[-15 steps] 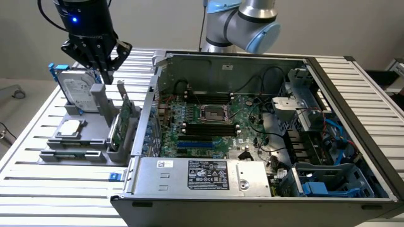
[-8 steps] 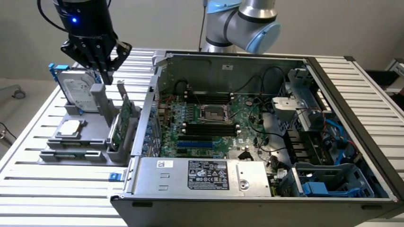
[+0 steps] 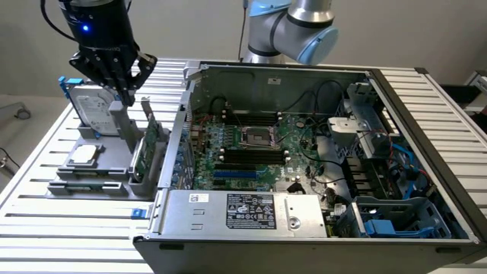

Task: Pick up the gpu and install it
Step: 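Pick up the gpu and move the gpu toward the slot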

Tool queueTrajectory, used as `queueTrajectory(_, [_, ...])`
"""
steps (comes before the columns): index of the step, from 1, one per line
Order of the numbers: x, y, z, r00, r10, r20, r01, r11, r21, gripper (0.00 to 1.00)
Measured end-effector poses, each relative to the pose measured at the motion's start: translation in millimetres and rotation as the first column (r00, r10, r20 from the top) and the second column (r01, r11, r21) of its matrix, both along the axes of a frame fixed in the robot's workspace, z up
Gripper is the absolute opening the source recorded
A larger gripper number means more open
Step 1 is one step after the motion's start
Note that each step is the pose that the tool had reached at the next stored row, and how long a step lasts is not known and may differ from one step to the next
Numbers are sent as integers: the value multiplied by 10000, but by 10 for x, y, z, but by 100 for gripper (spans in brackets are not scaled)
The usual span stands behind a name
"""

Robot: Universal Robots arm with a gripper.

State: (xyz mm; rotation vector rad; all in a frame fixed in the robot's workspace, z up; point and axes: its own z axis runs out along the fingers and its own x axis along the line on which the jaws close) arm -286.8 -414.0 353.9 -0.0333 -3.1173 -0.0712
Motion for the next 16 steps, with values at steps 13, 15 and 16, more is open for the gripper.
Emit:
queueTrajectory(13, [-1, -34, -162, 10000, 1, 0, -1, 10000, -16, 36])
queueTrajectory(15, [-2, -38, -198, 10000, 1, 0, -1, 10000, -16, 36])
queueTrajectory(16, [-1, -39, -216, 10000, 2, 0, -2, 10000, -16, 36])
